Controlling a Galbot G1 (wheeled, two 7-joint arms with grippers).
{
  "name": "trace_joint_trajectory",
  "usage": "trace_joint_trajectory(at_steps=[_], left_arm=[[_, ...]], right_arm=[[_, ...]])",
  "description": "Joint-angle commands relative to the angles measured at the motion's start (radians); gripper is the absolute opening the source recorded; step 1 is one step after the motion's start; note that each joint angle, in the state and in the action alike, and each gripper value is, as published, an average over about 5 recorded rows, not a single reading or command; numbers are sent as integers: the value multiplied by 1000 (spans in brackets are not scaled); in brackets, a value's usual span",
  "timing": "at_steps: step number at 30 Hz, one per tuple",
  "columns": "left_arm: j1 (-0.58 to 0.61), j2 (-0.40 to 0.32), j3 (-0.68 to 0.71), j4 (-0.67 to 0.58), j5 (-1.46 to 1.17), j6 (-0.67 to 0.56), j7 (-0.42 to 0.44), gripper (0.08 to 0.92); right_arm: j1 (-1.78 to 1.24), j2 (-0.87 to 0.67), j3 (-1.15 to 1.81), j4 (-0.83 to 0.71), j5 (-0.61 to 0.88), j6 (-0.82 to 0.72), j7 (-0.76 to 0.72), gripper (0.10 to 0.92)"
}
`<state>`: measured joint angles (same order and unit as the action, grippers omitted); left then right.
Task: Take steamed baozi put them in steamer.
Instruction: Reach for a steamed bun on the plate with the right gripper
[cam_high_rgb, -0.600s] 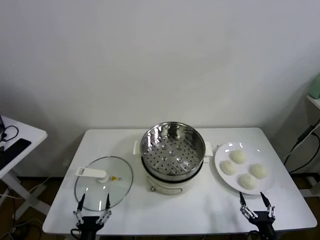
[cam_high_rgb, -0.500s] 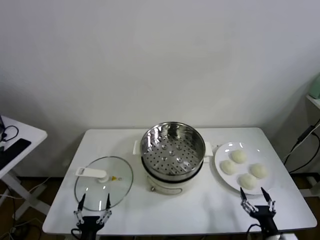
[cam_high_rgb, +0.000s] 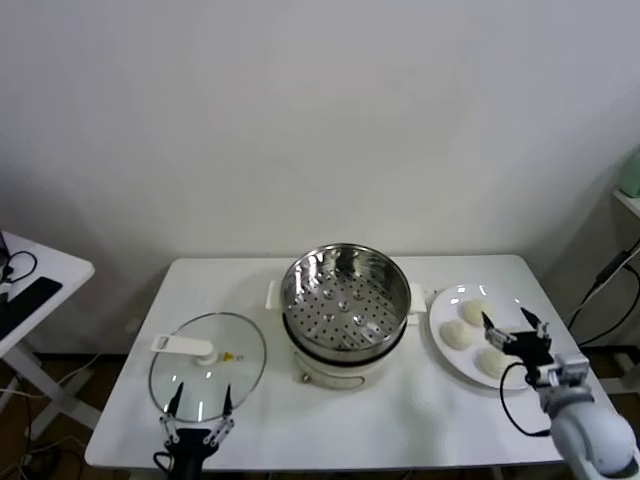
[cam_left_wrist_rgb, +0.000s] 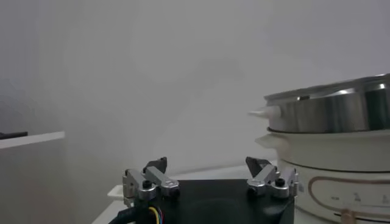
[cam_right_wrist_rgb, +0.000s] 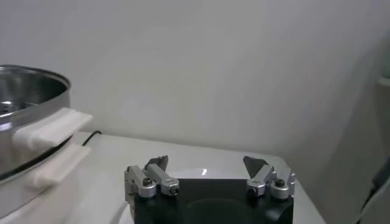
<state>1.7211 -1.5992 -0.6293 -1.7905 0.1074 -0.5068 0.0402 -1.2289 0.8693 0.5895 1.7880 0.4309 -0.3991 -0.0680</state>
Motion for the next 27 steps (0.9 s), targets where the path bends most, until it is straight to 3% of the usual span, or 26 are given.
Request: trace_joint_trajectory(at_steps=[1, 6, 15, 20, 27], left_arm=[[-4, 16, 5, 1, 4, -1, 2, 823], [-8, 21, 8, 1, 5, -3, 6, 823], [-9, 27, 2, 9, 10, -15, 6, 823], [-8, 26, 4, 14, 18, -20, 6, 823], [-3, 24, 4, 18, 23, -26, 7, 823]], right_arm=[[351, -271, -230, -140, -175, -162, -330, 823], [561, -403, -485, -243, -350, -30, -622, 823], [1056, -430, -991, -536, -589, 263, -931, 823], [1333, -348, -1268, -715, -571, 438, -1065, 823], [1507, -180, -1497, -891, -553, 488, -1155, 823]])
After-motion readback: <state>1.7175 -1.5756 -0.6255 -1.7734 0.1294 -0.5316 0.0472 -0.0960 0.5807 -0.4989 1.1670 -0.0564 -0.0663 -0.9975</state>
